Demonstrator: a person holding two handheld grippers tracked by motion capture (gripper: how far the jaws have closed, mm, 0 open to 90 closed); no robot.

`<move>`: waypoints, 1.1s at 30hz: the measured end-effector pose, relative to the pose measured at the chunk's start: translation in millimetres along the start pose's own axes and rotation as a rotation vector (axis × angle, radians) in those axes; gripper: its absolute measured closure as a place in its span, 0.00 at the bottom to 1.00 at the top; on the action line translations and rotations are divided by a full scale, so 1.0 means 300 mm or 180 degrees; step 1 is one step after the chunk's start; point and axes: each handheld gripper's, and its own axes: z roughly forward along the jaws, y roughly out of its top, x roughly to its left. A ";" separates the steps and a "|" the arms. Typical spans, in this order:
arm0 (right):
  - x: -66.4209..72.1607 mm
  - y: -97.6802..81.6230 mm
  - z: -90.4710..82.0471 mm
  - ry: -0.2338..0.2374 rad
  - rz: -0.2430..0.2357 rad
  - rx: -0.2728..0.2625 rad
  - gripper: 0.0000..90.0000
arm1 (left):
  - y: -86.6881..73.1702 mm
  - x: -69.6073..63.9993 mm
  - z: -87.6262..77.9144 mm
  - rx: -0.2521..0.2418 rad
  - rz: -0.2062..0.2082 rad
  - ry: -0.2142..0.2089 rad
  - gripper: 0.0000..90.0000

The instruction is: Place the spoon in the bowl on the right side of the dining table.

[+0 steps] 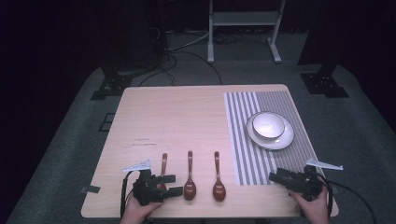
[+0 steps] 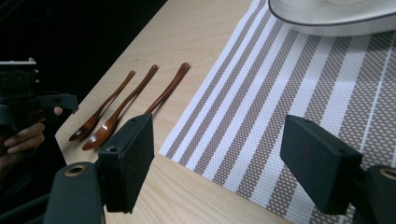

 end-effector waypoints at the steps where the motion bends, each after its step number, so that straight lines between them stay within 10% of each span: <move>1: 0.001 0.004 0.003 0.0008 -0.0001 0.0017 0.28 | 0.000 0.000 0.000 0.0000 0.0000 0.0000 0.08; 33: 0.088 0.109 0.146 0.0224 -0.0183 0.0277 0.28 | 0.000 -0.031 0.076 0.0186 -0.0090 -0.0195 0.08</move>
